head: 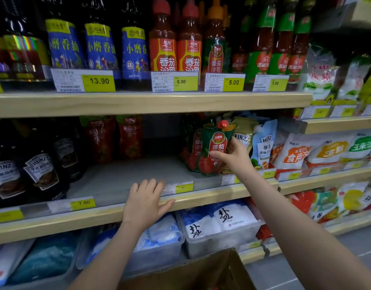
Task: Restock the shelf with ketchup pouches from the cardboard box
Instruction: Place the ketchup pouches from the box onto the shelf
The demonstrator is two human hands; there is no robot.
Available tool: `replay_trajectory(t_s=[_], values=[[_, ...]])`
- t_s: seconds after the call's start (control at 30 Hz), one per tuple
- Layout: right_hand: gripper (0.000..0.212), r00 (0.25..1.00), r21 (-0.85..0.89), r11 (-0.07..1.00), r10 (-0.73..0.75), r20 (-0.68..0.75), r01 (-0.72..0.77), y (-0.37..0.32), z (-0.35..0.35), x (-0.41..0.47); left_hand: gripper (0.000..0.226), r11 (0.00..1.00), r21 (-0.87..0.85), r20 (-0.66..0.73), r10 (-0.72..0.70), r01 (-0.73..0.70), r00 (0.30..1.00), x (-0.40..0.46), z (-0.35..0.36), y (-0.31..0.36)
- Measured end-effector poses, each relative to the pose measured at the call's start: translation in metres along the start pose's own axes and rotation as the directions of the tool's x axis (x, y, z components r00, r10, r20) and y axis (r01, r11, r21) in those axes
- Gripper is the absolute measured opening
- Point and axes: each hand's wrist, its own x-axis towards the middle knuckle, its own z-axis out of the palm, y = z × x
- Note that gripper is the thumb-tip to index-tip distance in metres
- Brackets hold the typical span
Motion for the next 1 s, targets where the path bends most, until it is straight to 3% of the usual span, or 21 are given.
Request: replay_trajectory(t_s=[0.27, 0.47, 0.53, 0.67, 0.9, 1.0], values=[[0.042, 0.988, 0.047, 0.99, 0.13, 0.086, -0.134, 0.021, 0.002, 0.006, 0.057, 1.0, 0.006, -0.005, -0.002, 0.002, 1.0, -0.001, 0.0, 0.001], [0.046, 0.993, 0.182, 0.98, 0.094, -0.069, -0.08, -0.008, 0.003, 0.022, 0.058, 0.999, -0.022, 0.003, -0.025, 0.025, 1.0, 0.001, -0.002, 0.002], [0.042, 0.988, 0.236, 0.967, 0.118, -0.1, -0.092, -0.012, 0.005, 0.026, 0.058, 0.999, -0.025, -0.001, -0.028, 0.028, 1.0, 0.001, -0.002, 0.002], [0.054, 0.975, 0.27, 0.953, 0.18, -0.127, -0.14, -0.014, 0.011, 0.03, 0.058, 0.999, -0.02, 0.004, -0.029, 0.029, 1.0, 0.001, -0.002, 0.003], [0.028, 0.98, 0.203, 0.965, 0.183, -0.072, -0.166, -0.003, 0.01, 0.02, 0.056, 0.999, -0.021, 0.02, -0.028, 0.028, 0.999, 0.001, -0.002, 0.002], [0.034, 0.983, 0.168, 0.972, 0.177, -0.047, -0.167, 0.01, 0.011, 0.012, 0.056, 0.999, -0.018, -0.003, -0.033, 0.033, 0.999, 0.001, -0.002, 0.003]])
